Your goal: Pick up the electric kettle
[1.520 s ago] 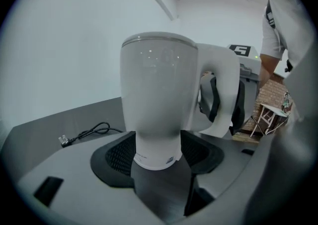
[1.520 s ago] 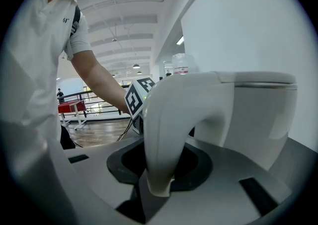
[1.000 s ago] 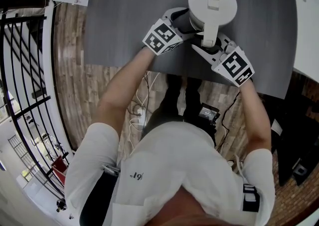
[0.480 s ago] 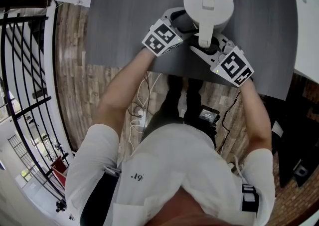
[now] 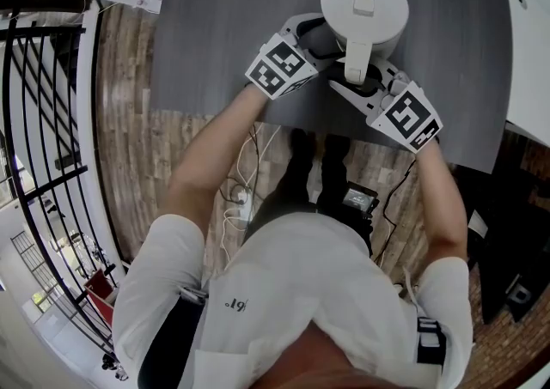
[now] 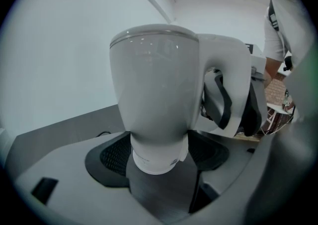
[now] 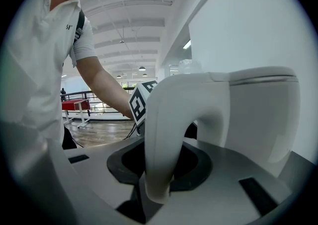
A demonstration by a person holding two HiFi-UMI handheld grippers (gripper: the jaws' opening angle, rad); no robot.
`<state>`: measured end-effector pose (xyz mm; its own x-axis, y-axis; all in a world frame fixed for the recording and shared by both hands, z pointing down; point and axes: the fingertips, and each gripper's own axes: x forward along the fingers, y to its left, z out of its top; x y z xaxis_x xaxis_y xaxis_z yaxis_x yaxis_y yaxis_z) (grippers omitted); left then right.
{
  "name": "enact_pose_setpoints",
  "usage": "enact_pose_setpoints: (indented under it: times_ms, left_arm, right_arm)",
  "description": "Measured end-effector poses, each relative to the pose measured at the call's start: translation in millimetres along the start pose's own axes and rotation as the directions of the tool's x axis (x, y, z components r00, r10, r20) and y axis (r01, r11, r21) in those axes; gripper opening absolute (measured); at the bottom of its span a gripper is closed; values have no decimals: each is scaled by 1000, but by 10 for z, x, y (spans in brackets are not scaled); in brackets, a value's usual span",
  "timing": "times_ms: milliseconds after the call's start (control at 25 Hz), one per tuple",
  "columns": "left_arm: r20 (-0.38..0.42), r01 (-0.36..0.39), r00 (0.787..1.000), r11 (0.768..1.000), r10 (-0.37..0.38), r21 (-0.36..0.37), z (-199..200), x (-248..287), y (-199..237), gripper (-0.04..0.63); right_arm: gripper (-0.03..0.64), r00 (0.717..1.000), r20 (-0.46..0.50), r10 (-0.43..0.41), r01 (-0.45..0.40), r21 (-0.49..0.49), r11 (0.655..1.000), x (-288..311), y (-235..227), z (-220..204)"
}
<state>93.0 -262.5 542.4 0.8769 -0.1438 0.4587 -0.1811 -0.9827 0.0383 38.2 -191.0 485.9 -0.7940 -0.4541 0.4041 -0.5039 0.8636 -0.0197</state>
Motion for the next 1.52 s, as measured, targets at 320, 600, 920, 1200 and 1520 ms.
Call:
enact_pose_setpoints:
  times_ms: [320,600,920,1200,1520]
  left_arm:
    - [83,-15,996,1000,15,-2,363,-337,-126,353]
    - [130,-25,991,999,21,23,632,-653,-267,354]
    - [162,-15,987,1000,11,21,869,-875,-284,354]
    - [176,-13,984,999,7,32,1031,-1071,-330,354]
    - [198,-26,980,998,16,50,1196,-1243,-501,354]
  right_arm:
    - [106,993,109,34,-25,-82,996,-192,171,462]
    - [106,974,222,49,-37,-60,998,-365,375,845]
    - [106,975,216,43,-33,-51,998,-436,447,1084]
    - [106,973,228,42,-37,-27,999,-499,533,1307]
    - [106,971,233,56,-44,-55,998,-643,718,1477]
